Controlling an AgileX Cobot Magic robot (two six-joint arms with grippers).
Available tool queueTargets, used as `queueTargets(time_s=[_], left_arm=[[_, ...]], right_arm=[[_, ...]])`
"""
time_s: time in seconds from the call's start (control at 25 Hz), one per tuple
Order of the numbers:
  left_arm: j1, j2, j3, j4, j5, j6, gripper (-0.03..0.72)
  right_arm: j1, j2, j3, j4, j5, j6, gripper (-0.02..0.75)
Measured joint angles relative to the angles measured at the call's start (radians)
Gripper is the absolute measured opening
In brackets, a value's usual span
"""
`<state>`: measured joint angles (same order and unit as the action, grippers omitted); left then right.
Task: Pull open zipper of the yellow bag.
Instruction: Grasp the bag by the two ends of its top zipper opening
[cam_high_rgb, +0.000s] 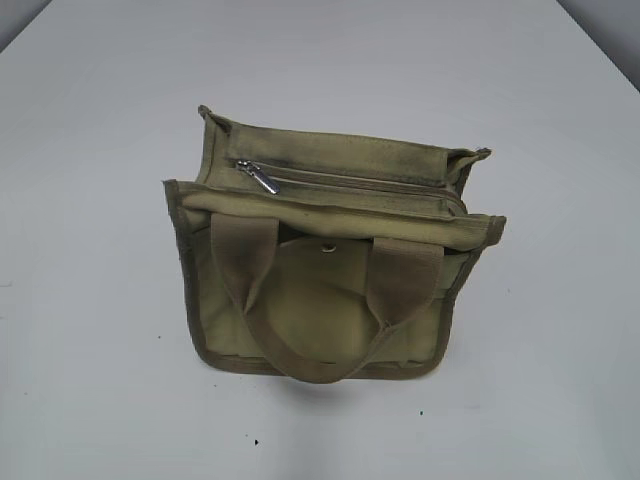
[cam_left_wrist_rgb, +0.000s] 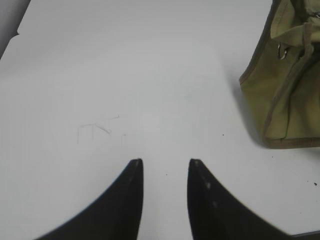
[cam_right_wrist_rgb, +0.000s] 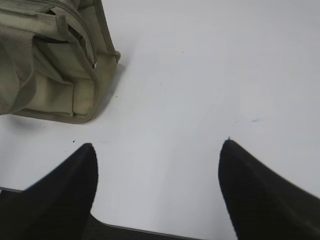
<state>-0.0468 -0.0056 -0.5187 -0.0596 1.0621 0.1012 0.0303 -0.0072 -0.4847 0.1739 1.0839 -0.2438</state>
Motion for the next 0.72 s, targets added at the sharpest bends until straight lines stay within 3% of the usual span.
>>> queueTargets(time_s=[0.72], left_arm=[[0.000,0.000,0.000,0.000,0.000,0.000,0.239]], right_arm=[[0.000,0.000,0.000,0.000,0.000,0.000,0.583]])
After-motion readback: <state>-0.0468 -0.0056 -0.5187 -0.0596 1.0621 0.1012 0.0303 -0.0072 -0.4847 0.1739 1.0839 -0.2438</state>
